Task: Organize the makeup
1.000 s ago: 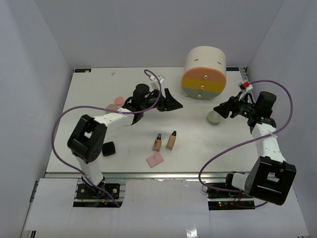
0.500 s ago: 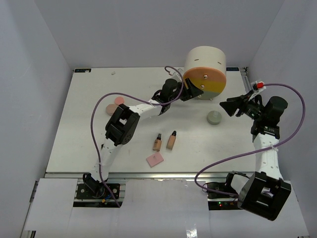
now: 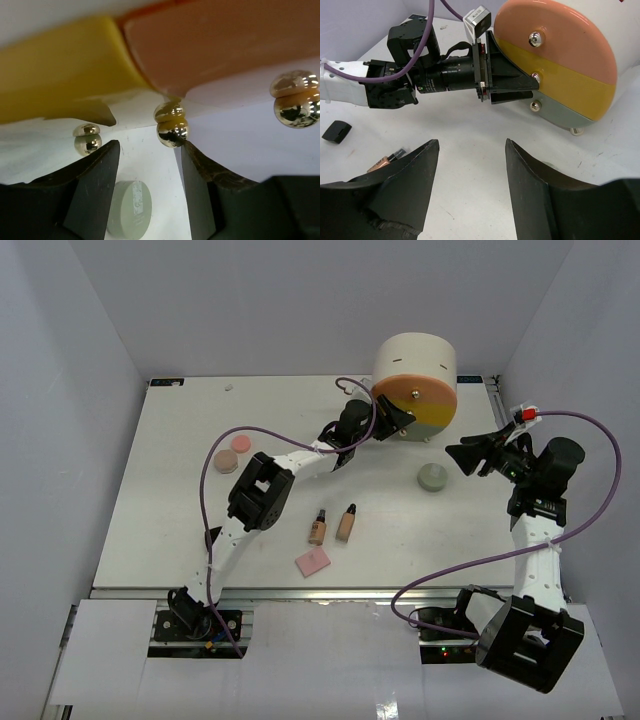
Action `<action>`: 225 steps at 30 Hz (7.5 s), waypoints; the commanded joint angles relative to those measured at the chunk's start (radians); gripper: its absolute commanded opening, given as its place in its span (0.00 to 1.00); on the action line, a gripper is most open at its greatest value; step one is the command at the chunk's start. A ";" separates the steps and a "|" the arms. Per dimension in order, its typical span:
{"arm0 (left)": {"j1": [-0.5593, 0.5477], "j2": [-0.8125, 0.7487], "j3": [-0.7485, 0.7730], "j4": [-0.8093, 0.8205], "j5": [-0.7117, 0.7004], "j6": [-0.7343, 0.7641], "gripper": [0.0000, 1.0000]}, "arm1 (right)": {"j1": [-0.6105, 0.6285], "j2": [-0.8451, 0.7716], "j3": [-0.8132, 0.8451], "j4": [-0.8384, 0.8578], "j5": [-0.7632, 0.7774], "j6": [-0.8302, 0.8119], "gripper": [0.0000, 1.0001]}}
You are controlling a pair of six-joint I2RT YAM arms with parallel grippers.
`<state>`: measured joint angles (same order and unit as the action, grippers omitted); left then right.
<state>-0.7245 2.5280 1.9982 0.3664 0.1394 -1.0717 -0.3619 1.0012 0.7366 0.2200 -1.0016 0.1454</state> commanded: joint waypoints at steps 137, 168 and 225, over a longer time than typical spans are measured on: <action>0.100 -1.632 -1.222 -0.346 -0.221 0.970 0.98 | 0.402 0.612 0.216 -0.337 1.025 -0.092 0.90; 0.100 -1.620 -1.230 -0.346 -0.248 0.979 0.98 | 0.415 0.616 0.136 -0.325 0.943 -0.210 0.40; 0.113 -1.554 -1.234 -0.350 -0.285 1.000 0.98 | 0.455 0.537 0.627 -0.464 0.683 -0.353 0.84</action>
<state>-0.6193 0.9764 0.7605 0.0077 -0.1358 -0.0821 0.0883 1.5391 1.2962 -0.3109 -0.3390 -0.2271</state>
